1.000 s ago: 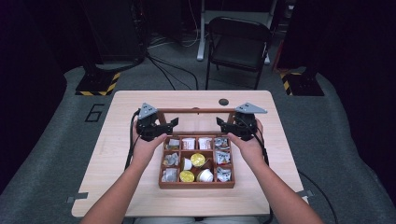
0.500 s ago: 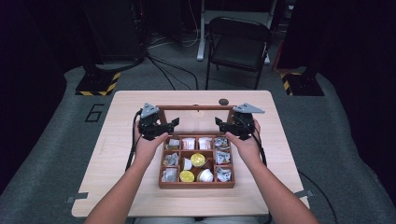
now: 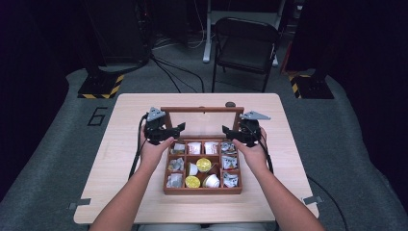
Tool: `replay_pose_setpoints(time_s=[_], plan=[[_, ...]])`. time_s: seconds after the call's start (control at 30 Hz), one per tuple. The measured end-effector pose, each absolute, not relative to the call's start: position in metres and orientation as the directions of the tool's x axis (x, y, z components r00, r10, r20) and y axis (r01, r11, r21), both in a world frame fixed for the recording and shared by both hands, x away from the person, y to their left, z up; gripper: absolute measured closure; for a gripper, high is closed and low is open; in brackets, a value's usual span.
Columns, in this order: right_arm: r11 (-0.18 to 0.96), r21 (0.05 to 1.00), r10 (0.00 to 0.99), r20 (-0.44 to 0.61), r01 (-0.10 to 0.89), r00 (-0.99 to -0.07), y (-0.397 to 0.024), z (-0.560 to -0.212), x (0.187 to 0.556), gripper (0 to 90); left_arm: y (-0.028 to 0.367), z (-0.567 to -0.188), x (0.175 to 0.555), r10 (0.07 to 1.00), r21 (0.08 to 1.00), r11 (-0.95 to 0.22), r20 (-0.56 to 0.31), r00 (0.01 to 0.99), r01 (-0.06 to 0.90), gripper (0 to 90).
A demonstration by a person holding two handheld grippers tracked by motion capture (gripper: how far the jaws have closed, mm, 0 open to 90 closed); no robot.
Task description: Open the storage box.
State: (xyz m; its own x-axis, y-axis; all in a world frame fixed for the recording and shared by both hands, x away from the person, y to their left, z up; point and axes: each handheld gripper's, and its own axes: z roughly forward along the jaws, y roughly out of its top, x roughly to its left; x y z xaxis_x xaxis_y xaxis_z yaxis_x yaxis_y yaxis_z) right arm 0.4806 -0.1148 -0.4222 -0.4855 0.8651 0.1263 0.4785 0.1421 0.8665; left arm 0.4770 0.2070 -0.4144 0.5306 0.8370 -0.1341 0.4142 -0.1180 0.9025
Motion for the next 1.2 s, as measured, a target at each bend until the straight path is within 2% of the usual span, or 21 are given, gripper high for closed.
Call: replay_pose_setpoints(time_s=[0.2, 0.33, 0.67, 1.2], plan=[[0.135, 0.86, 0.858, 0.147, 0.492, -0.492, -0.117, -0.429, 0.484, 32.1, 0.209, -0.418, 0.479, 0.833, 0.894, -0.136, -0.13, 0.537, 0.427, 28.6], [0.13, 0.866, 0.859, 0.145, 0.483, -0.492, -0.117, -0.428, 0.484, 32.6, 0.209, -0.423, 0.478, 0.838, 0.908, -0.088, -0.156, 0.523, 0.41, 28.9], [0.13, 0.871, 0.859, 0.14, 0.474, -0.493, -0.117, -0.428, 0.489, 34.5, 0.21, -0.442, 0.484, 0.841, 0.897, -0.065, -0.187, 0.508, 0.438, 30.5], [0.119, 0.873, 0.864, 0.143, 0.472, -0.483, -0.116, -0.433, 0.491, 33.3, 0.21, -0.454, 0.49, 0.834, 0.887, -0.082, -0.189, 0.519, 0.454, 29.8]])
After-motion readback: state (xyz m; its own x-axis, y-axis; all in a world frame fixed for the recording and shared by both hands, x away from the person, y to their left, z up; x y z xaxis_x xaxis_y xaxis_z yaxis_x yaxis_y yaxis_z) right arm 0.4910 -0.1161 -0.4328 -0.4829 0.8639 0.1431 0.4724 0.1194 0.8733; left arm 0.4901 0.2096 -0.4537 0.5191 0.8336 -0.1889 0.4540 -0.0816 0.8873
